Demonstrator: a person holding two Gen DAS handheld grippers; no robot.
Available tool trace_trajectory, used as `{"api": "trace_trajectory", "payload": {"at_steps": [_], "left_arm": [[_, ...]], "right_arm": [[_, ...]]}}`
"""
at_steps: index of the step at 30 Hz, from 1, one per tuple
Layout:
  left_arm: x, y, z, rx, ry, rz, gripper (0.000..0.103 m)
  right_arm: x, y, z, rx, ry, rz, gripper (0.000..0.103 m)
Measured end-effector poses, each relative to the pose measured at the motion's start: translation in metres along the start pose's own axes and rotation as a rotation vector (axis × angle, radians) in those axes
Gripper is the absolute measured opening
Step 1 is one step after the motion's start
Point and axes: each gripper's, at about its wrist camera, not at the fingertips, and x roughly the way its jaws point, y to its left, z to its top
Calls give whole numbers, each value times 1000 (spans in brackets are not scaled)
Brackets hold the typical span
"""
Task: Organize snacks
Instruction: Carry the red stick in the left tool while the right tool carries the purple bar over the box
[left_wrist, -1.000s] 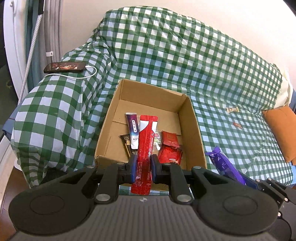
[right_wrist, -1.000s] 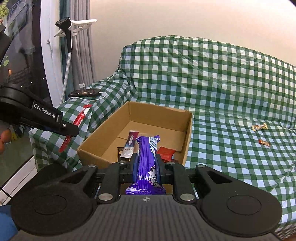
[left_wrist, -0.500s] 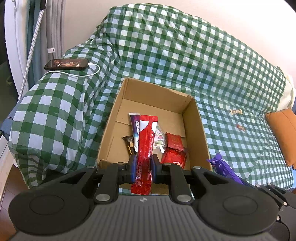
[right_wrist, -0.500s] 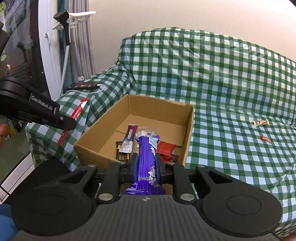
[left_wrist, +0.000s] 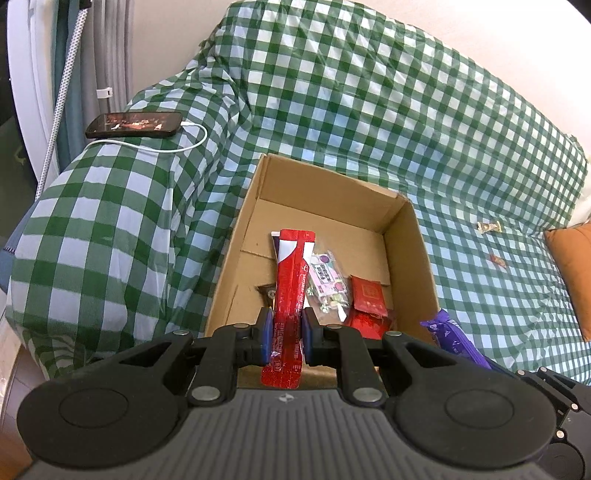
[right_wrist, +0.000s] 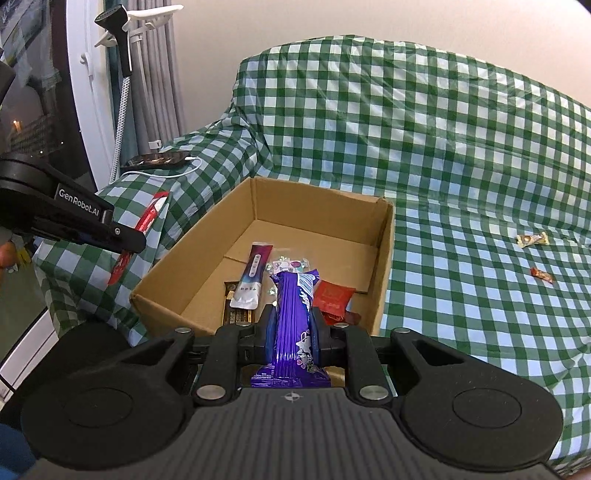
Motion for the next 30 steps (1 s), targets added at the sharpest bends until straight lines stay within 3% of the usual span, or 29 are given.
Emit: {"api": "trace_trajectory", "payload": {"at_steps": [30], "left_arm": [[120,-11,45,79,113,30,18]], "right_arm": [[124,-31,45,12,74,17,20]]}}
